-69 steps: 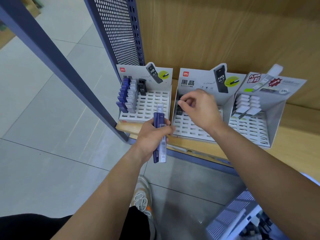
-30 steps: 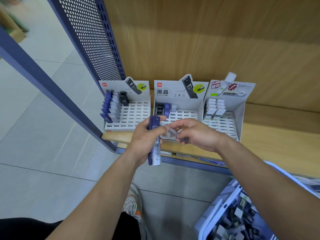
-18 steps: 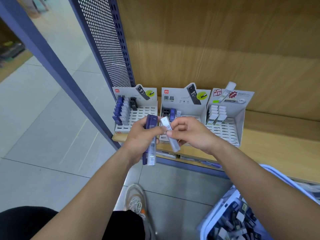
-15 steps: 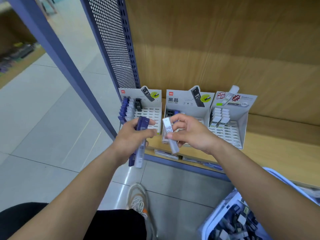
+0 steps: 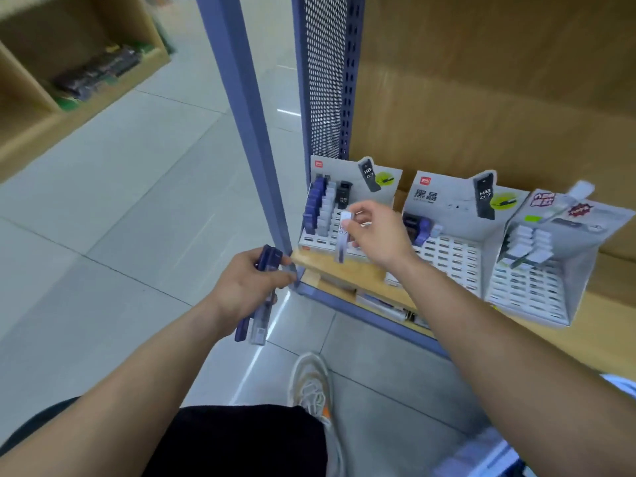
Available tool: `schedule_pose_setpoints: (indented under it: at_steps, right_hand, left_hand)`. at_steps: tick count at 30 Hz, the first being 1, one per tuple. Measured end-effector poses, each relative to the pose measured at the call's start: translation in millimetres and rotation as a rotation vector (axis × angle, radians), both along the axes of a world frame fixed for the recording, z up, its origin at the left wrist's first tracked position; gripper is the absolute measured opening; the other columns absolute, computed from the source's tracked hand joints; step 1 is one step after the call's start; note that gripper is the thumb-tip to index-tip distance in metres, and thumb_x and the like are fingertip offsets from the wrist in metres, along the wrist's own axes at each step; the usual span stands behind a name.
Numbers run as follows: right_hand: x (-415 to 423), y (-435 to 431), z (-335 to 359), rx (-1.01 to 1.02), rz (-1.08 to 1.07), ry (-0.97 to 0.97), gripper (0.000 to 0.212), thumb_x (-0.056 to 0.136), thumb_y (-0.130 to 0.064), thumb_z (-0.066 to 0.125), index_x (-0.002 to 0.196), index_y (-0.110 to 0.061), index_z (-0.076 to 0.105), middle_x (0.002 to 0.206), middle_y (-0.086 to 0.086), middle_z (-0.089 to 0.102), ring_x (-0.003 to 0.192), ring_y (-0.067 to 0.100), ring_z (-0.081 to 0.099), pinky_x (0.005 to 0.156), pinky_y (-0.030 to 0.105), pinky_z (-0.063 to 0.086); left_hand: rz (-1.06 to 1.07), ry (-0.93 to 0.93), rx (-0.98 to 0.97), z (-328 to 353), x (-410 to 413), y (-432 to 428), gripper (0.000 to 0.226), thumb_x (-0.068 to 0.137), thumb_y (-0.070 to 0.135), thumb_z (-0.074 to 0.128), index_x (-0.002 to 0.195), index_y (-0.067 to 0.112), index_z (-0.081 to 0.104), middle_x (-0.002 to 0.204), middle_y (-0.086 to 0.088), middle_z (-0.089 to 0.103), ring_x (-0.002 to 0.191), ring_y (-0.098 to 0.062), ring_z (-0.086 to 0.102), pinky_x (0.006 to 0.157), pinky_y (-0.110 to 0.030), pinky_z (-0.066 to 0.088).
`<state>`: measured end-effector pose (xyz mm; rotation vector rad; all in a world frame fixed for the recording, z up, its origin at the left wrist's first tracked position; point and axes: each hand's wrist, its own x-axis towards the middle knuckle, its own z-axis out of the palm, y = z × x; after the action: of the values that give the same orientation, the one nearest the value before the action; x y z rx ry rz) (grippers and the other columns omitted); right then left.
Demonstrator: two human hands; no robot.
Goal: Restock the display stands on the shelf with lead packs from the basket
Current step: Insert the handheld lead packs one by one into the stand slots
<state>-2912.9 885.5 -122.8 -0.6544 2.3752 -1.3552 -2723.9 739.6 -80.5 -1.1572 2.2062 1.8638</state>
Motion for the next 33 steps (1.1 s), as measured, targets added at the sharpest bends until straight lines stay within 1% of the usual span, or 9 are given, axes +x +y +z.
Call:
schedule_pose_setpoints:
  at_steps: [2,4,7,14,18,22,26,30,33]
  right_hand:
    - [-6,-15,-10,-0.004,-0.033,0.035,0.006,0.094,-0.029,0.066,0.099,-0.028,0.064,0.094,-0.009,0.069,0.082,0.017,0.071,0.08,0.043,0.06]
    - [-11,-28,-19,0.014,-0.042,0.056,0.007,0.095,-0.03,0.065,0.099,-0.024,0.067,0.093,-0.011,0.067,0.085,0.013,0.069,0.08,0.035,0.057]
    - [-14,-38,-30,0.055,-0.022,0.099,0.01,0.095,-0.027,0.065,0.101,-0.019,0.067,0.093,-0.01,0.066,0.087,0.007,0.065,0.076,0.024,0.052]
    - [-10,-41,-42,-0.026,-0.038,0.113,0.004,0.093,-0.023,0.069,0.096,-0.023,0.067,0.091,-0.013,0.066,0.081,-0.007,0.063,0.067,0.008,0.047]
    - [-10,-41,-44,-0.041,-0.04,0.092,0.002,0.092,-0.022,0.07,0.094,-0.022,0.068,0.091,-0.013,0.068,0.083,-0.002,0.065,0.072,0.017,0.053]
    - [-10,-38,-41,0.058,0.05,0.255,0.005,0.094,-0.02,0.068,0.098,-0.02,0.071,0.09,-0.005,0.071,0.077,0.0,0.064,0.072,0.02,0.053]
    - [-12,-37,-42,0.141,0.132,0.351,0.006,0.094,-0.02,0.068,0.099,-0.018,0.071,0.09,-0.001,0.069,0.078,0.01,0.064,0.076,0.03,0.057]
    - [-14,-43,-45,0.195,0.158,0.351,0.008,0.093,-0.021,0.068,0.098,-0.017,0.072,0.086,-0.001,0.07,0.081,0.015,0.065,0.075,0.033,0.056]
    - [-12,-50,-50,0.255,0.166,0.321,0.01,0.092,-0.022,0.068,0.1,-0.017,0.072,0.087,0.001,0.071,0.083,0.019,0.065,0.079,0.039,0.056]
  left_hand:
    - [-0.002,0.018,0.002,-2,-9,-4,0.014,0.086,0.008,0.076,0.098,0.013,0.069,0.066,0.001,0.06,0.051,-0.016,0.05,0.049,-0.022,0.048]
    - [0.008,0.032,0.013,-4,-15,-9,0.014,0.086,0.008,0.075,0.097,0.012,0.069,0.059,0.007,0.058,0.05,-0.016,0.05,0.048,-0.022,0.047]
    - [0.044,0.045,0.035,-7,-20,-14,0.017,0.086,0.007,0.075,0.1,0.011,0.068,0.063,0.005,0.057,0.05,-0.016,0.05,0.049,-0.022,0.047]
    - [0.066,0.047,0.035,-9,-24,-19,0.018,0.085,0.012,0.077,0.1,0.015,0.068,0.07,0.0,0.058,0.052,-0.014,0.054,0.053,-0.024,0.048]
    - [0.073,0.073,0.039,-5,-31,-16,0.02,0.085,0.013,0.078,0.102,0.015,0.068,0.076,-0.003,0.061,0.05,-0.011,0.056,0.053,-0.024,0.051]
    - [0.064,0.089,0.049,-1,-38,-13,0.022,0.086,0.015,0.078,0.106,0.016,0.069,0.084,-0.004,0.063,0.049,-0.007,0.056,0.054,-0.021,0.053]
    - [0.065,0.105,0.051,1,-42,-13,0.024,0.085,0.016,0.079,0.107,0.015,0.068,0.084,-0.005,0.063,0.047,-0.005,0.055,0.053,-0.02,0.051]
    - [0.065,0.102,0.033,1,-43,-13,0.025,0.085,0.017,0.079,0.108,0.016,0.067,0.084,-0.005,0.063,0.047,-0.004,0.056,0.052,-0.018,0.05]
    - [0.069,0.111,0.043,2,-45,-12,0.025,0.085,0.015,0.079,0.108,0.014,0.067,0.083,-0.005,0.062,0.046,-0.003,0.056,0.051,-0.018,0.051]
